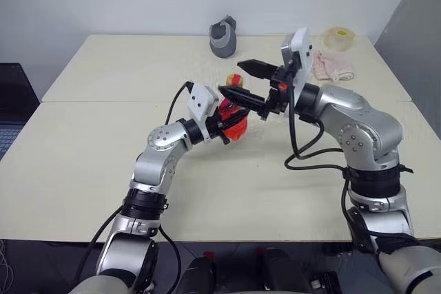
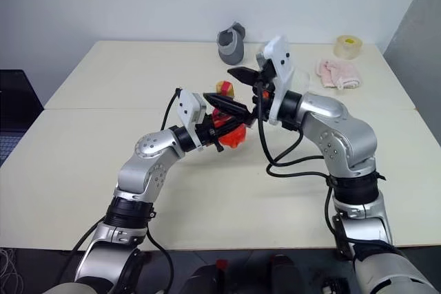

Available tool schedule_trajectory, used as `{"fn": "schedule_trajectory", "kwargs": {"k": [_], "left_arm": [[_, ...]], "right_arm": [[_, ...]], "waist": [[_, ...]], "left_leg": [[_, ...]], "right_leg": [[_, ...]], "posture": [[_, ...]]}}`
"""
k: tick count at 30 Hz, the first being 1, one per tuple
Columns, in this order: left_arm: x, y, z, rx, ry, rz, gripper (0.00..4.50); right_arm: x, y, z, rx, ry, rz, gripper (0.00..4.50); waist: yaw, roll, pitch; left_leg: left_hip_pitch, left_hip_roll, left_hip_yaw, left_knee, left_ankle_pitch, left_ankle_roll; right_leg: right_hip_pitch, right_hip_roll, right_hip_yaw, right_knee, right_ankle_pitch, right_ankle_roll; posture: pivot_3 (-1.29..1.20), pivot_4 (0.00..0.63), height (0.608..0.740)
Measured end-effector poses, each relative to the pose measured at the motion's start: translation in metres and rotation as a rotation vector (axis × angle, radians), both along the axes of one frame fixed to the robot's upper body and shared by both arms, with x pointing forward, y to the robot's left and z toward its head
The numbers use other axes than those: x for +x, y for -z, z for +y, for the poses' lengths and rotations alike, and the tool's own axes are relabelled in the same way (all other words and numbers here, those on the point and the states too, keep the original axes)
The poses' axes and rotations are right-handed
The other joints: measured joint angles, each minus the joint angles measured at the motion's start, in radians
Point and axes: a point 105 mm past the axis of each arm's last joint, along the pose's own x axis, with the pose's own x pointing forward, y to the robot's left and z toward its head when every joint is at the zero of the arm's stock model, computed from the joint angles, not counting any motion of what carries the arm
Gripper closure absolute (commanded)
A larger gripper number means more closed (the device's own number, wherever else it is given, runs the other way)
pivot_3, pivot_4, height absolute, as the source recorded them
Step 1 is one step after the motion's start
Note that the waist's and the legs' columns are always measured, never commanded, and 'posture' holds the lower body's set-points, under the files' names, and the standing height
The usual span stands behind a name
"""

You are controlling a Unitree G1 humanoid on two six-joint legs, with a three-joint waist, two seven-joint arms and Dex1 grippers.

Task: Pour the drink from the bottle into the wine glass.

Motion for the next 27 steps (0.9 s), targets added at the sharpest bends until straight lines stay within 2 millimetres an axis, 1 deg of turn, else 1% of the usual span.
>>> {"fn": "schedule_trajectory", "kwargs": {"k": [5,9,12,17,19,20,27], "left_arm": [[0.000,0.000,0.001,0.002,-0.001,0.000,3.47],[0.000,0.000,0.001,0.003,-0.002,0.000,3.47],[0.000,0.000,0.001,0.003,-0.002,0.000,3.47],[0.000,0.000,0.001,0.003,-0.003,0.000,3.47],[0.000,0.000,0.001,0.002,-0.002,-0.001,3.47],[0.000,0.000,0.001,0.002,-0.003,-0.001,3.47],[0.000,0.000,0.000,0.000,-0.003,0.001,3.47]], "right_arm": [[0.007,0.008,0.004,-0.011,0.017,0.026,0.00],[0.009,0.008,0.003,-0.009,0.028,0.014,0.00],[0.012,0.011,0.004,-0.005,0.031,0.030,0.57],[0.013,0.012,0.004,-0.003,0.031,0.039,2.30],[0.013,0.012,0.003,-0.004,0.035,0.038,3.07],[0.013,0.012,0.003,-0.005,0.036,0.038,3.27],[0.013,0.012,0.002,-0.013,0.033,0.037,3.26]], "waist": [[0.000,0.000,0.000],[-0.001,0.000,0.000],[-0.001,0.000,0.000],[-0.001,0.000,0.000],[-0.001,0.000,0.000],[-0.001,0.000,0.000],[-0.001,0.000,0.000]], "left_leg": [[0.000,0.000,0.000,0.000,0.000,0.000],[0.000,0.000,0.000,0.000,0.000,0.000],[0.000,0.000,0.000,0.000,0.000,0.000],[0.000,0.000,0.000,0.000,0.000,0.000],[0.000,0.000,0.000,0.000,0.000,0.000],[0.000,0.000,0.000,0.000,0.000,0.000],[0.000,0.000,0.000,0.000,0.000,0.000]], "right_leg": [[0.000,0.000,0.000,0.000,0.000,0.000],[0.000,0.000,0.000,0.000,0.000,0.000],[0.000,0.000,0.000,0.000,0.000,0.000],[0.000,0.000,0.000,0.000,0.000,0.000],[0.000,0.000,0.000,0.000,0.000,0.000],[0.000,0.000,0.000,0.000,0.000,0.000],[0.000,0.000,0.000,0.000,0.000,0.000]], "posture": [[0.00,0.150,0.740],[0.00,0.150,0.740],[0.00,0.150,0.740],[0.00,0.150,0.740],[0.00,0.150,0.740],[0.00,0.150,0.740],[0.00,0.150,0.740]]}}
